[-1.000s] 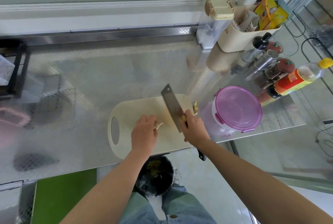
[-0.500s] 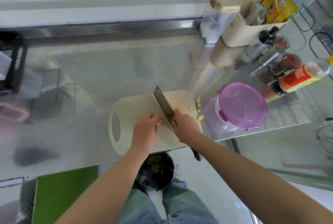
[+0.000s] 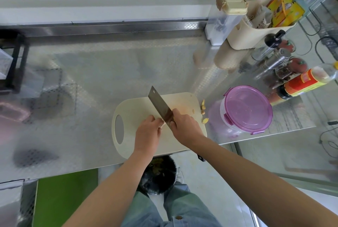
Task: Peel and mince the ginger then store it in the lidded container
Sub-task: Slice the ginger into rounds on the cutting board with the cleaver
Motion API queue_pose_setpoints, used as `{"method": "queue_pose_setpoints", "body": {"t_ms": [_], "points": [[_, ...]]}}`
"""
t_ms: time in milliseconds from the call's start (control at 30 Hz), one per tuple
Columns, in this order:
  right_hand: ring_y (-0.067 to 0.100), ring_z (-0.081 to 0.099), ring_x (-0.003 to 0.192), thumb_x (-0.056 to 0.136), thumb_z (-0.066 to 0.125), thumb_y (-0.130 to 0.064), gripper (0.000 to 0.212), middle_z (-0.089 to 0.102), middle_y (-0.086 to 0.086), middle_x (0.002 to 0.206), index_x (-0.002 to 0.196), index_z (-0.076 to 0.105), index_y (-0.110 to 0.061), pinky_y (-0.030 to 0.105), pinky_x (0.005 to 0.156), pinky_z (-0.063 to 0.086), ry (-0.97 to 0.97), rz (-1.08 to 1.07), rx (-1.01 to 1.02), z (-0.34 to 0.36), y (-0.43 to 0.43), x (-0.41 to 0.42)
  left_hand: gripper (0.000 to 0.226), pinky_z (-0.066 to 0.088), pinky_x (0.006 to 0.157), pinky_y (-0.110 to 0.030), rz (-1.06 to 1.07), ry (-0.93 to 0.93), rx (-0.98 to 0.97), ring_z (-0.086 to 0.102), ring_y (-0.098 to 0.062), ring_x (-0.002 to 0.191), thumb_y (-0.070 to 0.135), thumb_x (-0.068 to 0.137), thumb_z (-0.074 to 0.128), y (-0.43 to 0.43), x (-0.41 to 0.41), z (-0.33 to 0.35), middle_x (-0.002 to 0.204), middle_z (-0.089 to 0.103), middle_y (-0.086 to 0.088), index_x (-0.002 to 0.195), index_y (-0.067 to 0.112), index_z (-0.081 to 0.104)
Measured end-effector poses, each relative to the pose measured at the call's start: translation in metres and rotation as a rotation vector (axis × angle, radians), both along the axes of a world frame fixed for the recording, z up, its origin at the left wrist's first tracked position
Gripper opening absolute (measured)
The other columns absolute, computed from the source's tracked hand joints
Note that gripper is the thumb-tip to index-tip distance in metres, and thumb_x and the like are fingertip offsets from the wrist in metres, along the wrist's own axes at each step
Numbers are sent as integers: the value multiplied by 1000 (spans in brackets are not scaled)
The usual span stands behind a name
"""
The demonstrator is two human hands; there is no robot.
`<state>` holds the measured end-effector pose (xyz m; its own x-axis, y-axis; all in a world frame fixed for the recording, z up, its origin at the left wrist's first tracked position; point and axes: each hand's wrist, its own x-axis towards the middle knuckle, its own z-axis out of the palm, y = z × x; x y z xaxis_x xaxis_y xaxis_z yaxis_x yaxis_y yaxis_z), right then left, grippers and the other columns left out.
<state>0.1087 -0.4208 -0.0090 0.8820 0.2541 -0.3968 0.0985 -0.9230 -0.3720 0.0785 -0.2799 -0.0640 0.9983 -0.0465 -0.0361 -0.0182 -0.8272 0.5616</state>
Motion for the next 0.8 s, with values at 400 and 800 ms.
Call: {"method": "queue_pose_setpoints", "body": {"t_ms": [400, 800], "points": [[29, 48, 69, 100, 37, -21, 9, 47, 8, 78, 97, 30, -17, 32, 55, 32, 30, 37, -57, 7, 3, -1, 24, 45, 55, -32, 43, 12, -10, 56, -28, 64, -4, 71, 75, 2, 0, 2, 73, 56, -5, 87, 14, 72], [24, 52, 70, 96, 38, -10, 13, 45, 3, 75, 107, 36, -16, 33, 56, 36, 56, 39, -142, 0, 11, -3, 24, 47, 53, -34, 20, 73, 38, 55, -26, 62, -3, 72, 74, 2, 5, 3, 70, 56, -6, 87, 17, 74]]}}
